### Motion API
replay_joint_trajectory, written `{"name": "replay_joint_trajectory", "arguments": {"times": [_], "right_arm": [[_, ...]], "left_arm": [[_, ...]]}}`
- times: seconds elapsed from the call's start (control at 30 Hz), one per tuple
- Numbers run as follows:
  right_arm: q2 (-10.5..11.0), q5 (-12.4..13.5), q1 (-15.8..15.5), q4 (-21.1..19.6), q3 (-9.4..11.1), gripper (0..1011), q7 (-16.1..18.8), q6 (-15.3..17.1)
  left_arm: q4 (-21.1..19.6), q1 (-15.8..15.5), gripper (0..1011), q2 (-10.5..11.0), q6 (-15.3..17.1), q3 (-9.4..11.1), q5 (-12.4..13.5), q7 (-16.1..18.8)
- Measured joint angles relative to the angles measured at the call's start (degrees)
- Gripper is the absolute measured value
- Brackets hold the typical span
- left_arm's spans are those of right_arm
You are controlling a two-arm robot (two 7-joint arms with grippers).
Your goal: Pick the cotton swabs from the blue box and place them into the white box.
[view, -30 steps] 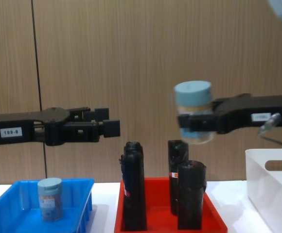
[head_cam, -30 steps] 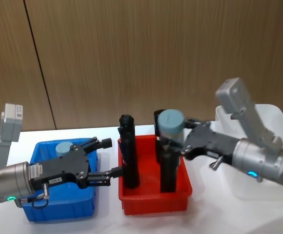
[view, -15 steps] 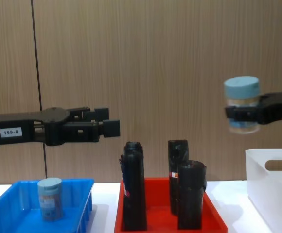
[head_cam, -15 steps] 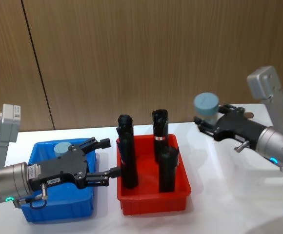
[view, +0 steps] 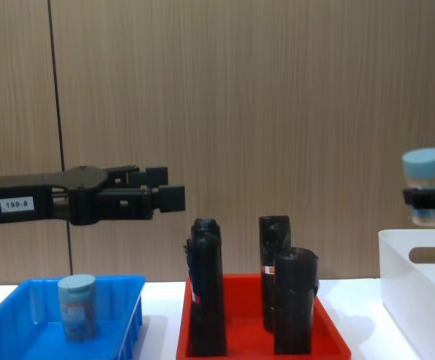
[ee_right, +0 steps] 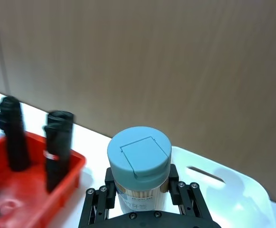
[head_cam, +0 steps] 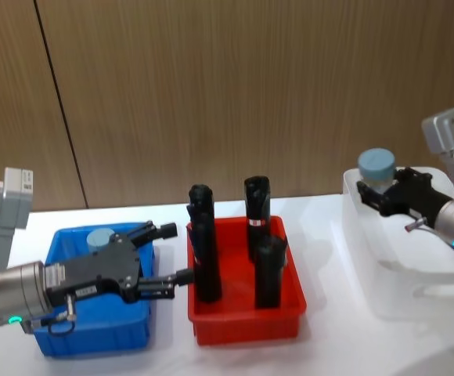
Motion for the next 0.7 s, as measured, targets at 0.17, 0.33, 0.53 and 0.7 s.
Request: {"name": "replay_joint_trajectory", "arguments": {"times": [0.17,0.33,0.53,0.7], "right_arm": [[-0.8,-0.9,2.5,6.1,0.1,622,-1.2,-0.5],[-1.3,-1.6,4.2,10.5,0.2,622,-1.9,-1.1],[-1.8,-2.2,6.0,14.8,0.2,709,-2.4,-1.9],[-2.2,-2.6,7.0,17.3,0.2,850,-2.8,-2.5]], "left_arm": [[0.0,0.0,1004,0.0,0.0,0.0,0.0,0.0],[0.0,0.0,1004,0.0,0.0,0.0,0.0,0.0],[0.0,0.0,1004,0.0,0.0,0.0,0.0,0.0],[0.0,0.0,1004,0.0,0.0,0.0,0.0,0.0]]}}
